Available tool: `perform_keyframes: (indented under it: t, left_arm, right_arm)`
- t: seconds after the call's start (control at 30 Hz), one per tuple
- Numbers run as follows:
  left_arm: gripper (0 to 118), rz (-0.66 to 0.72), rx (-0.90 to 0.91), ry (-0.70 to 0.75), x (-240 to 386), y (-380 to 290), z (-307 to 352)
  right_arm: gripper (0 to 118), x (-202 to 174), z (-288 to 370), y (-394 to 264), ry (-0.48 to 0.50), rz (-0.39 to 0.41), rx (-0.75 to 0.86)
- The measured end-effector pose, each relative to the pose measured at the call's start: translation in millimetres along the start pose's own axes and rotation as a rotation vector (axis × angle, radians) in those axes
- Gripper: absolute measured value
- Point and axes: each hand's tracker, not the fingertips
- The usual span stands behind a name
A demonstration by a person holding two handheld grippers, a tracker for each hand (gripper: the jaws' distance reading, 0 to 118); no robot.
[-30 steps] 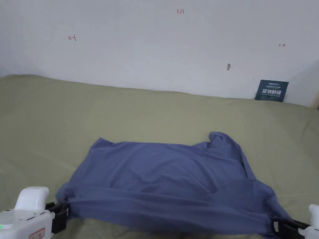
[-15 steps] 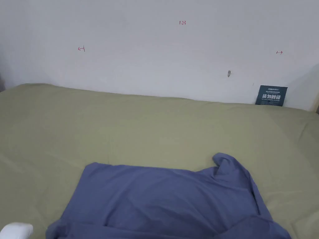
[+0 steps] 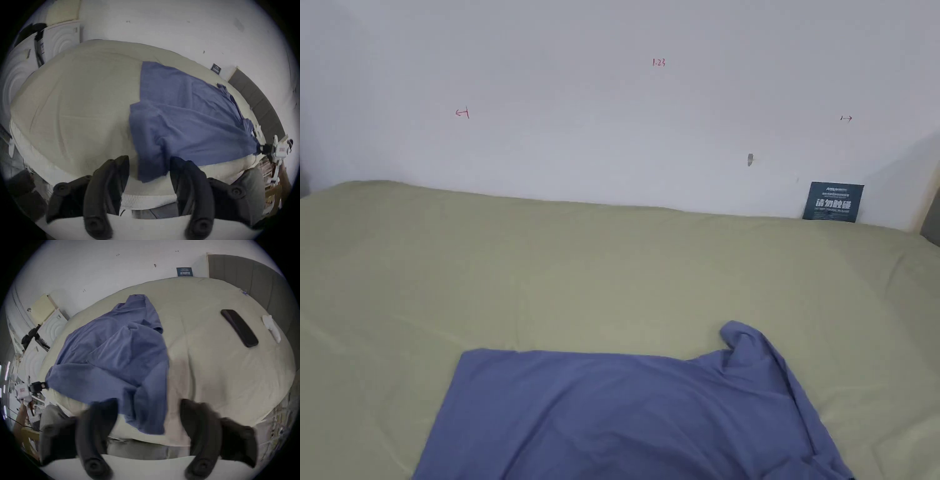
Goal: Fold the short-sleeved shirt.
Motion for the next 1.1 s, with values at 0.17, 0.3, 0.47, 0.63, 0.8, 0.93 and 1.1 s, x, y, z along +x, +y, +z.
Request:
perform_keyframes:
  t: [0.17, 0.3, 0.47, 0.63, 0.8, 0.93, 1.1]
  left_arm:
    - [68, -0.016, 0.248, 0.047, 29, 4, 62]
    - [68, -0.081, 0.432, 0.03, 73, 9, 94]
    - [33, -0.163, 0.587, 0.096, 132, 4, 105]
    - [0, -0.227, 0.573, 0.081, 161, 12, 98]
    - [0, -0.206, 0.537, 0.055, 155, 47, 73]
    - [0, -0.213, 0.435, 0.036, 142, 129, 36]
    - [100, -0.214, 0.268, 0.06, 125, 243, -45]
  right_arm:
    - [81, -31, 61, 19, -0.078, 0.187, 0.29]
    - [81, -72, 91, 31, -0.082, 0.237, 0.537]
    - [0, -110, 92, 39, -0.131, 0.225, 0.661]
    - [0, -124, 77, 40, -0.054, 0.219, 0.669]
    - [0, -125, 57, 49, -0.033, 0.235, 0.621]
    - [0, -125, 41, 64, -0.048, 0.238, 0.589]
    - [0, -120, 22, 80, -0.06, 0.232, 0.552]
